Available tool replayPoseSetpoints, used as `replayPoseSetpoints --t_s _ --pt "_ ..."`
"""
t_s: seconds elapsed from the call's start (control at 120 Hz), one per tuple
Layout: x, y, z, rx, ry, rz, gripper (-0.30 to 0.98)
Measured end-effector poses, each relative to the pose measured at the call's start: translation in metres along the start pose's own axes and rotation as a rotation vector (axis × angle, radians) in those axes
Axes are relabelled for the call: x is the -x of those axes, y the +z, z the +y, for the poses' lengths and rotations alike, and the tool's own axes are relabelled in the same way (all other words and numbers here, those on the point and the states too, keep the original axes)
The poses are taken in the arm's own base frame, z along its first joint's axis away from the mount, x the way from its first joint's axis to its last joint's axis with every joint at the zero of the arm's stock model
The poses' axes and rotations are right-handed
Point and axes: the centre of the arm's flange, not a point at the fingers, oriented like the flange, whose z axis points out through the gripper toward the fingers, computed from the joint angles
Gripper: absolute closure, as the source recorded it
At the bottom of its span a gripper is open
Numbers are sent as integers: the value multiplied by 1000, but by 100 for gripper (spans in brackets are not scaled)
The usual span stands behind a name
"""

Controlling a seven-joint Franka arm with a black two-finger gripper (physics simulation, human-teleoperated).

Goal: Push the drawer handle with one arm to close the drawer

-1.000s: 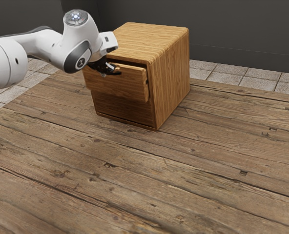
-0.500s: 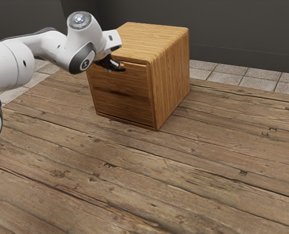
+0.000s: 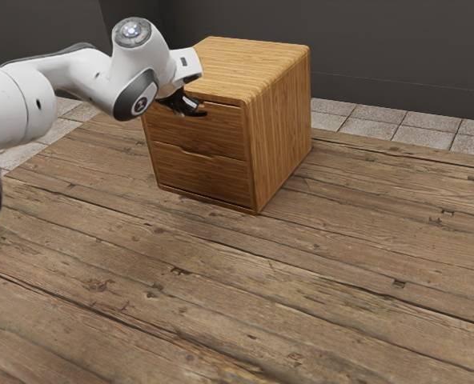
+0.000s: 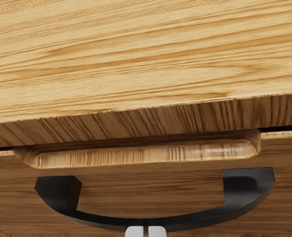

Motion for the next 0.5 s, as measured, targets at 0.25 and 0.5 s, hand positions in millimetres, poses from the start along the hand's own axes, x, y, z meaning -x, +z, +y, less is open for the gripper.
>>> replayPoseSetpoints --t_s 0.25,0.5 --pt "15 -120 25 31 16 -60 79" --pt "96 -156 62 61 78 -311 78"
